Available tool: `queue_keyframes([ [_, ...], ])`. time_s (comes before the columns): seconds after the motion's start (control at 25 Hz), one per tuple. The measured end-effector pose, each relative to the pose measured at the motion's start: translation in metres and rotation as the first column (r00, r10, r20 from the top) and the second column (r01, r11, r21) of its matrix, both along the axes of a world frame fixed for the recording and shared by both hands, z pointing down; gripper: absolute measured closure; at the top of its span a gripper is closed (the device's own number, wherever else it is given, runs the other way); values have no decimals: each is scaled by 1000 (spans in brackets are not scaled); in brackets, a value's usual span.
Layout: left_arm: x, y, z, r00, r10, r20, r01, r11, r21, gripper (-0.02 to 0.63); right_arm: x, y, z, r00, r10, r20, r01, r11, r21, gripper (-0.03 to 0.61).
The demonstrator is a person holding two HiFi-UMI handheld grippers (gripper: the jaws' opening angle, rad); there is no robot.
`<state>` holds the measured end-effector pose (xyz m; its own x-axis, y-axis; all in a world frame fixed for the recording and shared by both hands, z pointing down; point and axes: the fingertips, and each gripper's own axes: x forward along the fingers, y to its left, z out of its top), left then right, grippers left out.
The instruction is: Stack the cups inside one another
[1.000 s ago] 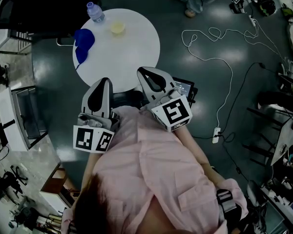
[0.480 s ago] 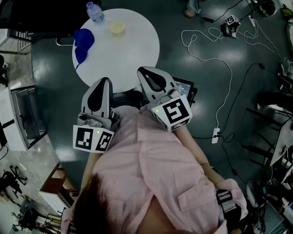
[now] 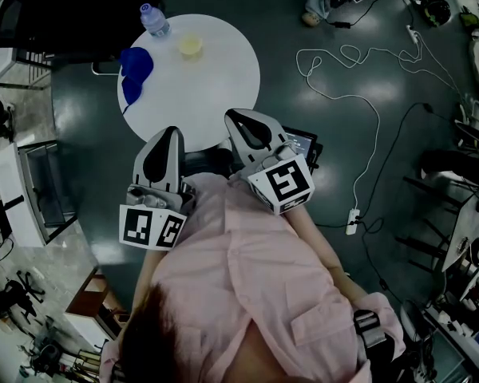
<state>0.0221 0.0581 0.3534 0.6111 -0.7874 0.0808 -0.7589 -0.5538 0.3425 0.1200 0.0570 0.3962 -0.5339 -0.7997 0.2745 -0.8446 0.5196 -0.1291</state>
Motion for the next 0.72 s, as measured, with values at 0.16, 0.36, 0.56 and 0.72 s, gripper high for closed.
queue_keyframes([
  [0.16, 3, 1, -1, 1000, 3, 3, -3, 1000, 2, 595, 1, 2, -1, 1000, -3, 0, 3, 1000, 2, 547],
  [0.36, 8, 3, -2, 1000, 8, 7, -8, 1000, 2, 597, 6, 4, -1, 1000, 1, 3, -1, 1000, 1, 548],
  [0.56, 11, 4, -3, 1000, 13, 9, -13, 1000, 3, 597, 5, 4, -4, 1000, -6, 5, 6, 1000, 2, 548],
  [0.72, 13, 4, -2, 1000, 15, 10, -15, 1000, 4, 597, 5, 4, -3, 1000, -13, 9, 13, 1000, -1, 547],
])
